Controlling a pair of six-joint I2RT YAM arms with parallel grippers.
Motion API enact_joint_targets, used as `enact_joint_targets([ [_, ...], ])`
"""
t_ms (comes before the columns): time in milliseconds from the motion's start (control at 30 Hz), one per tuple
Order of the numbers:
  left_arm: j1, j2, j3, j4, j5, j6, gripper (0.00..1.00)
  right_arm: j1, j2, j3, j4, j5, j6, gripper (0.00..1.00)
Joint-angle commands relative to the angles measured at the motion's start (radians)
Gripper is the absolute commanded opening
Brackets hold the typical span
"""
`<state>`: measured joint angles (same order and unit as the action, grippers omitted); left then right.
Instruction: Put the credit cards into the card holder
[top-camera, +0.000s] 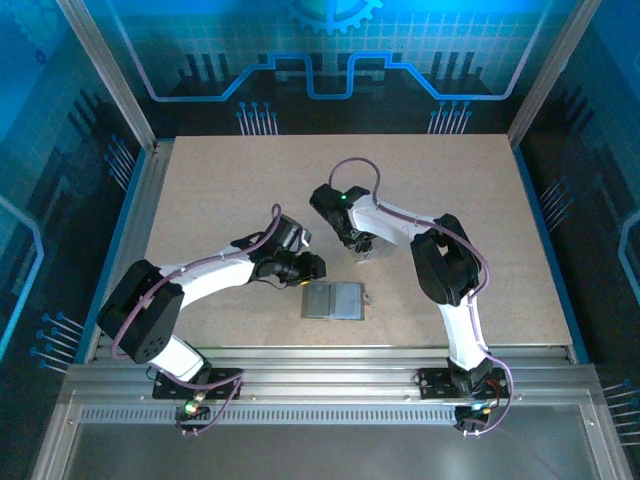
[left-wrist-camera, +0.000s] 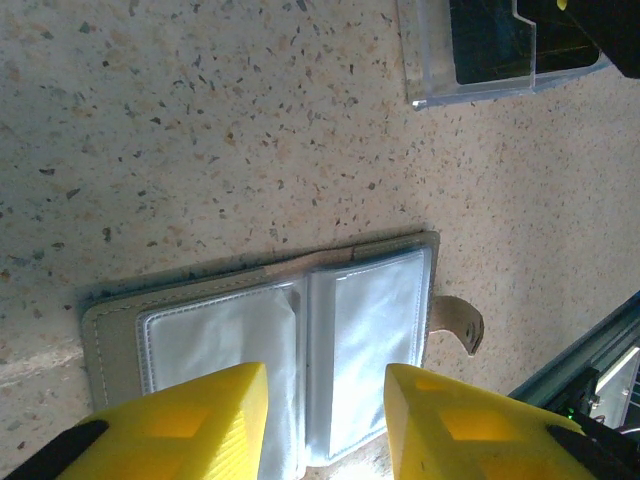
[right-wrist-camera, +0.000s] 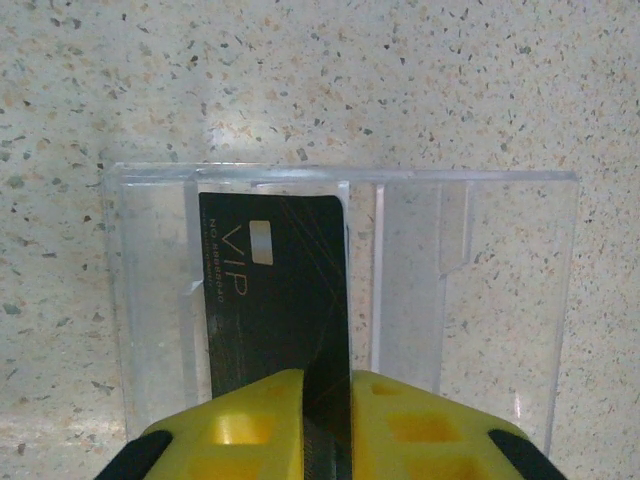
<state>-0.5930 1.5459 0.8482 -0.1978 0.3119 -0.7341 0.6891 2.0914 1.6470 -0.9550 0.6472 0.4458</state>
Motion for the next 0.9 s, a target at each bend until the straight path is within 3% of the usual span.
enact_joint_targets([
  [0,-0.003,0.003,-0.018,0.003,0.003,-0.004,0.37,0.012,-0.043,0.03,-0.036,0.006,-0.004,0.16],
  [267,-0.003,-0.012,-0.025,-0.004,-0.002,-0.003,0.37,0.012,-0.082,0.023,-0.021,-0.066,-0.02,0.09],
  [600,-0.003,-0.052,-0.046,-0.02,-0.011,-0.001,0.37,-0.029,-0.095,-0.003,0.01,-0.165,-0.034,0.08],
  [700,-0.001,-0.055,-0.049,-0.023,-0.013,-0.001,0.37,-0.045,-0.105,-0.022,0.026,-0.194,-0.036,0.0],
  [867,-0.002,-0.051,-0.048,-0.022,-0.011,0.001,0.37,-0.061,-0.112,-0.03,0.033,-0.222,-0.045,0.05],
])
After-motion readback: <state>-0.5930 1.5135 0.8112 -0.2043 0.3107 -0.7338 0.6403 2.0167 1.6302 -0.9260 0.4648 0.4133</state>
